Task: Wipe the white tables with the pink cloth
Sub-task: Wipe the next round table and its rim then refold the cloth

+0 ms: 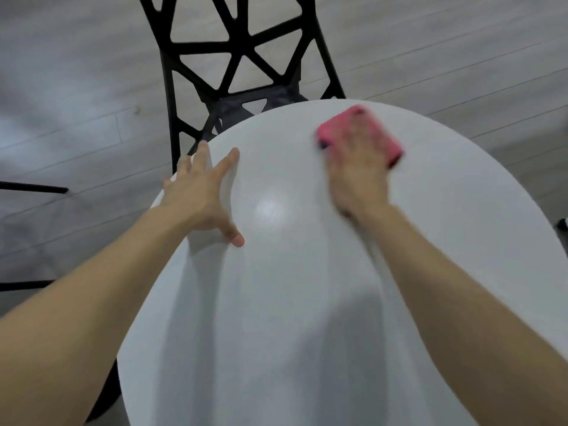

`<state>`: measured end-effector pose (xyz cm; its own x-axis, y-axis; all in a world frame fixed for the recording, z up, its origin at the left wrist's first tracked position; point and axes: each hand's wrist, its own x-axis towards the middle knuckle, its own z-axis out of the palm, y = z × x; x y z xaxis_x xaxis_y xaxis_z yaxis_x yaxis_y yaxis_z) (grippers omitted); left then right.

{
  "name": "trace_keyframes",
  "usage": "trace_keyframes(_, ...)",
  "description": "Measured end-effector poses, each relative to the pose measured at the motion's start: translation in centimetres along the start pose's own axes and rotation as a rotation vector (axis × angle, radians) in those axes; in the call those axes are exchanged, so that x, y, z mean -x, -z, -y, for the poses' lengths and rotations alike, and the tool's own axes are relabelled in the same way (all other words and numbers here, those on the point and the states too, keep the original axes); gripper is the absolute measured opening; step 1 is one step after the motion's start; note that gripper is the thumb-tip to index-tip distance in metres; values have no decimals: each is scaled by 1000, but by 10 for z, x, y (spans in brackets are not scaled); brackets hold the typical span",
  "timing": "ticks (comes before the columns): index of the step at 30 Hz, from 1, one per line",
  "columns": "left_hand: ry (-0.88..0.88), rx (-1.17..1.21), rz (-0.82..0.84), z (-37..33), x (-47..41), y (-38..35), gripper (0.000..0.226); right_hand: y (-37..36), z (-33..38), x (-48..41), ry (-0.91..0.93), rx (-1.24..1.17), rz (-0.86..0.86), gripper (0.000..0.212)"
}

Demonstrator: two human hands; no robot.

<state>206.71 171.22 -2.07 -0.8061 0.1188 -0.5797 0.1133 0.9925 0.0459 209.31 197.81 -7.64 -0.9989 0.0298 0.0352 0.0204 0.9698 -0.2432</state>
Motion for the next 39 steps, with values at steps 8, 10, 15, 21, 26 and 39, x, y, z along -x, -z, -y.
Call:
trace_keyframes(8, -11, 15, 18, -5, 1, 3, 180, 8, -31, -31, 245, -87, -8, 43)
trace_keyframes(10, -7, 9, 10, -10, 1, 3, 181, 12, -39, -48, -277, 16, -27, 55)
trace_keyframes(15, 24, -15, 22, 1, 4, 2, 183, -27, 83, -8, 338, -22, 126, 54)
trace_keyframes(21, 24, -37, 32, -14, 5, 4, 183, 15, -58, -5, -43, -75, -54, 48)
trace_keyframes(26, 45, -173, 38, -27, 17, 11, 179, 10, -54, -2, -489, 53, -49, 55)
trace_keyframes(39, -313, -345, -63, -143, 50, -28, 171, 49, -180, 109, -528, 32, -67, 59)
